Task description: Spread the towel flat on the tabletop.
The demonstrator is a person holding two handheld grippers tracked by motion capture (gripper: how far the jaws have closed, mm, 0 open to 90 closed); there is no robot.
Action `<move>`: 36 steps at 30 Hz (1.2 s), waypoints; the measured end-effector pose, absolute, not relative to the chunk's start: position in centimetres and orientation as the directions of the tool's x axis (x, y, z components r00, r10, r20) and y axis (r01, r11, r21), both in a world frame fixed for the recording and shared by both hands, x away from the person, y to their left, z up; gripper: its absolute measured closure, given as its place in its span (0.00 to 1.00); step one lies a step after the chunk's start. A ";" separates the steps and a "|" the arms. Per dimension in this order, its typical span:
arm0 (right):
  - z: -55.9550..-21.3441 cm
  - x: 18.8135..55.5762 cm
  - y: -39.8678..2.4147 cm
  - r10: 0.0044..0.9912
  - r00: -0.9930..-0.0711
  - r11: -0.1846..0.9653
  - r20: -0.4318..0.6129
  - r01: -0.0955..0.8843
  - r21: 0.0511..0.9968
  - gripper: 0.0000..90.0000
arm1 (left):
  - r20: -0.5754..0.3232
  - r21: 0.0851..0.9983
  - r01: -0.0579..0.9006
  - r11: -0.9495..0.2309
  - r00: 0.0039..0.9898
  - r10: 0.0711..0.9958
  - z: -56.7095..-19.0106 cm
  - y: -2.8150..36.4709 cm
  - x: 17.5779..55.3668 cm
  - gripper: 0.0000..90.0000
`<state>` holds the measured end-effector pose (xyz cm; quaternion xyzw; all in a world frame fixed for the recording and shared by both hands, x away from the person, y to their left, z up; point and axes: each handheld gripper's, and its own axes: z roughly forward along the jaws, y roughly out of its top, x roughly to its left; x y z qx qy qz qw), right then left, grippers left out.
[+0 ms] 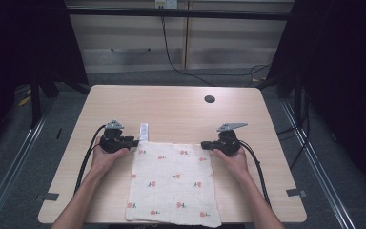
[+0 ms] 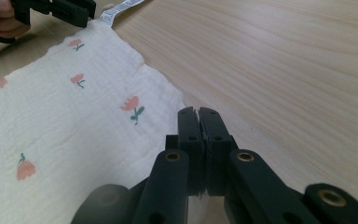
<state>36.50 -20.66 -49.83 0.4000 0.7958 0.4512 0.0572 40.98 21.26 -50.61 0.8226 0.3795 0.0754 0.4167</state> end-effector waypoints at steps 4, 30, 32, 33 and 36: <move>-49.9 36.5 -20.7 0.686 -0.674 0.272 0.274 0.587 0.763 0.98 | -0.208 0.750 0.560 -0.352 0.705 0.678 -50.8 21.1 41.1 0.71; -49.1 36.5 -21.4 0.686 -0.671 0.242 0.283 0.576 0.781 0.98 | -0.194 0.767 0.523 -0.371 0.741 0.643 -49.6 20.4 39.8 0.94; -48.9 36.4 -21.4 0.685 -0.674 0.239 0.278 0.567 0.788 0.98 | -0.190 0.773 0.514 -0.372 0.747 0.637 -49.3 20.3 39.7 0.94; -48.7 36.4 -21.5 0.684 -0.674 0.236 0.279 0.567 0.789 0.98 | -0.185 0.777 0.508 -0.373 0.750 0.636 -49.2 20.3 39.6 0.94; -48.4 36.3 -21.6 0.685 -0.673 0.227 0.279 0.561 0.796 0.98 | -0.195 0.788 0.501 -0.356 0.753 0.629 -48.7 20.2 39.5 0.94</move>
